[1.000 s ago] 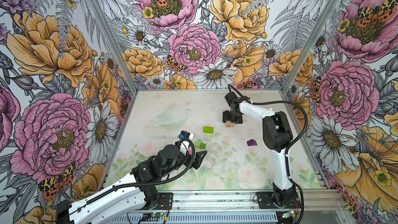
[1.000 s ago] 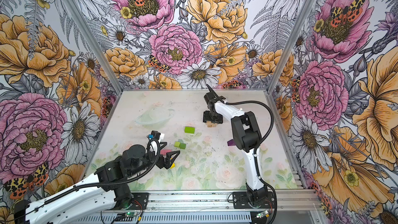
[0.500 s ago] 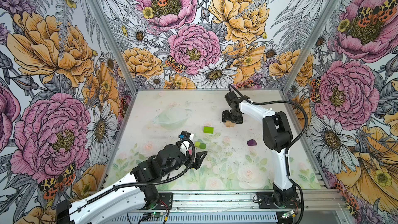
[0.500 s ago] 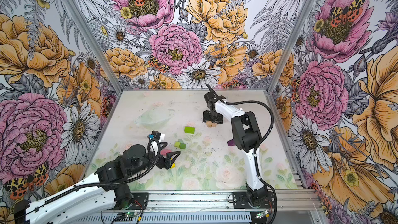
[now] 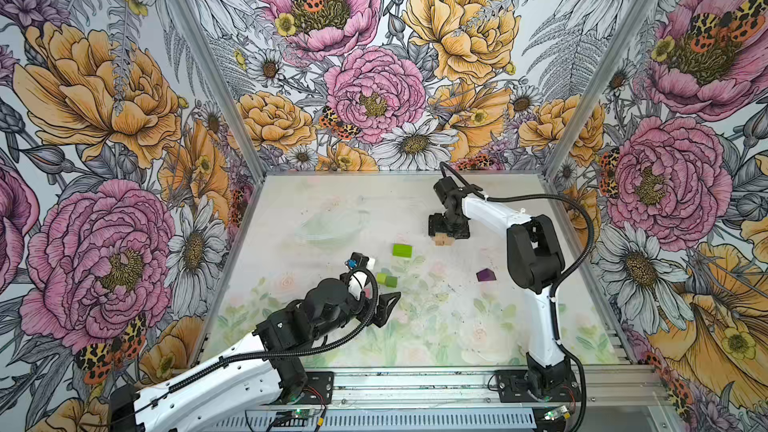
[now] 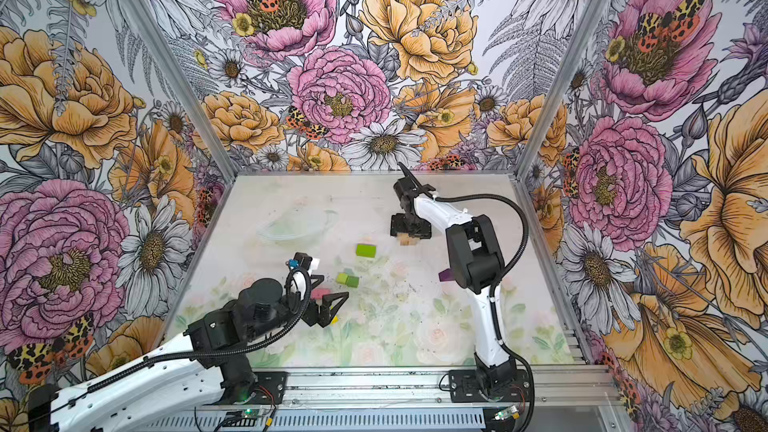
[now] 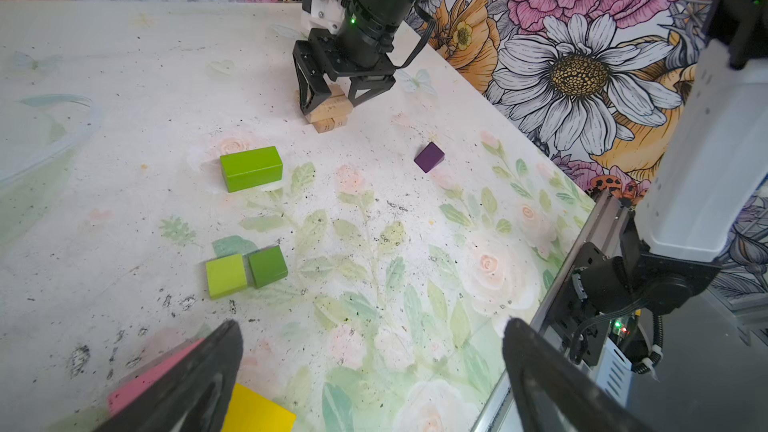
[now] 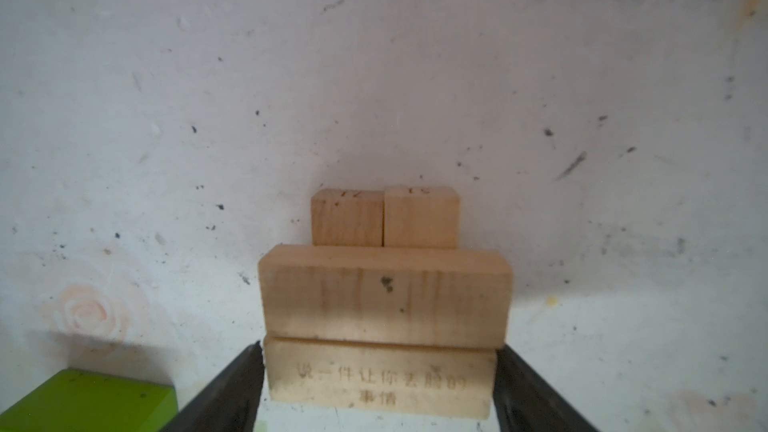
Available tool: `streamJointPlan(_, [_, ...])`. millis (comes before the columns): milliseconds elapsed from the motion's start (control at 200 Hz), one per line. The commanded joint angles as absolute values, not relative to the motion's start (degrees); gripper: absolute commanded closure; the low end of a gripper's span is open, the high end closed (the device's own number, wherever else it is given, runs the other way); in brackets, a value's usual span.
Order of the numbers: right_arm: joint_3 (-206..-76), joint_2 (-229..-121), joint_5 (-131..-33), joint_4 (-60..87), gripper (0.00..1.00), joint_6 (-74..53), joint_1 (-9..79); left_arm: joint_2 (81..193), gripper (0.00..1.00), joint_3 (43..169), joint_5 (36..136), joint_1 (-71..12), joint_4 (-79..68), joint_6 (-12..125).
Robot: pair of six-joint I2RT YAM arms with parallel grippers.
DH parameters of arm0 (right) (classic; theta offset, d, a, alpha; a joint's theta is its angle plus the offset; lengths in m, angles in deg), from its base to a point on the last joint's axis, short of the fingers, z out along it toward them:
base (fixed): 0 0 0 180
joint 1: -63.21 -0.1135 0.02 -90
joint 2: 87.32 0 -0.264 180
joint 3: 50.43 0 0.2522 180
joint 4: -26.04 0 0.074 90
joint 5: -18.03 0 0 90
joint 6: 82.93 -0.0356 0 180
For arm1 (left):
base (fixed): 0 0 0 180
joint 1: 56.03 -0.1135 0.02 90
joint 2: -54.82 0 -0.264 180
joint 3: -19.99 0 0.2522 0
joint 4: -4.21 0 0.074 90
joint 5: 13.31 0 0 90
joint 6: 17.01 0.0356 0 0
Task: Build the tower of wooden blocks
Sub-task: 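Lower the printed bar onto the bar atop the upright blocks, then open the right gripper and raise it away from the stack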
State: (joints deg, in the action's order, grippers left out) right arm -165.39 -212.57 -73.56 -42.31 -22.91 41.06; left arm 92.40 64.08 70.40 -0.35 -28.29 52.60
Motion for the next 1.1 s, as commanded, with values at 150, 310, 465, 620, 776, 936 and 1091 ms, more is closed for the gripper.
streamJointPlan(150, [-163.3,-201.4,-73.0,-43.8,0.13,-22.0,41.3,90.7,0.01,68.4,69.3,-0.7,-29.8,52.2])
streamJointPlan(310, [-156.4,-193.0,-71.8,-43.7,0.13,-21.9,41.2,90.9,0.01,69.2,67.2,-0.4,-31.3,49.2])
streamJointPlan(465, [-147.3,-184.0,-70.7,-42.9,0.13,-22.2,41.2,94.7,0.01,70.3,60.4,2.4,-33.2,45.7])
streamJointPlan(620, [-137.9,-173.8,-71.2,-42.1,0.12,-22.4,41.2,101.6,0.01,72.2,56.6,6.1,-33.0,44.8])
streamJointPlan(776, [-129.6,-164.7,-72.3,-41.3,0.12,-22.7,41.3,110.9,0.01,75.9,59.9,4.4,-33.1,45.5])
streamJointPlan(936, [-124.0,-158.1,-72.2,-41.2,0.12,-22.1,41.4,117.6,0.01,80.0,60.7,3.8,-31.9,46.1])
streamJointPlan(1091, [-120.7,-154.8,-72.1,-41.3,0.12,-21.5,41.5,122.8,0.01,84.6,61.0,3.6,-31.3,46.6])
